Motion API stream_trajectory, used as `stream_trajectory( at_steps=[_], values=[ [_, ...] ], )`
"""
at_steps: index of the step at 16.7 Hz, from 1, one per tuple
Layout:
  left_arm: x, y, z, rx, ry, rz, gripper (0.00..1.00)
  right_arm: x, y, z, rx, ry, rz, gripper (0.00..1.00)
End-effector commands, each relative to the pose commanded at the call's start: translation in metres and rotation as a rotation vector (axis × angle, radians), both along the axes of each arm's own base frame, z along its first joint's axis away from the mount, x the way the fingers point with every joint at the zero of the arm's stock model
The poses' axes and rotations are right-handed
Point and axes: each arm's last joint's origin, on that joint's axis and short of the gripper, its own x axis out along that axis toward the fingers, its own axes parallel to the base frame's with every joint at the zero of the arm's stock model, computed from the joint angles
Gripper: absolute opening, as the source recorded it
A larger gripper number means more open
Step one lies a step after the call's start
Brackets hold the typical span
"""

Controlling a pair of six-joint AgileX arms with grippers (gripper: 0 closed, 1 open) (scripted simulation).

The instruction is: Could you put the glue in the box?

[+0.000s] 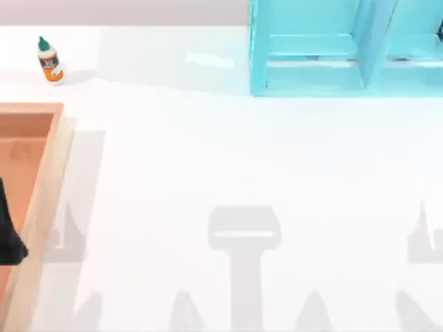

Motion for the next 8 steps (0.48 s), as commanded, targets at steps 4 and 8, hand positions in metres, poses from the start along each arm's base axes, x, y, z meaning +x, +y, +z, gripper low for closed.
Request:
stream_trajectory(
  at_steps=[4, 8],
  values=[
    [0.001, 0.0, 0.005, 0.0, 0.002, -0.001, 1.0, 0.0, 0.0, 0.0, 0.0, 0.0, 0.0, 1.0],
    [0.011, 0.001, 0.034, 0.0, 0.023, -0.005, 1.0, 0.0, 0.0, 0.0, 0.0, 0.0, 0.0, 1.0]
  ],
)
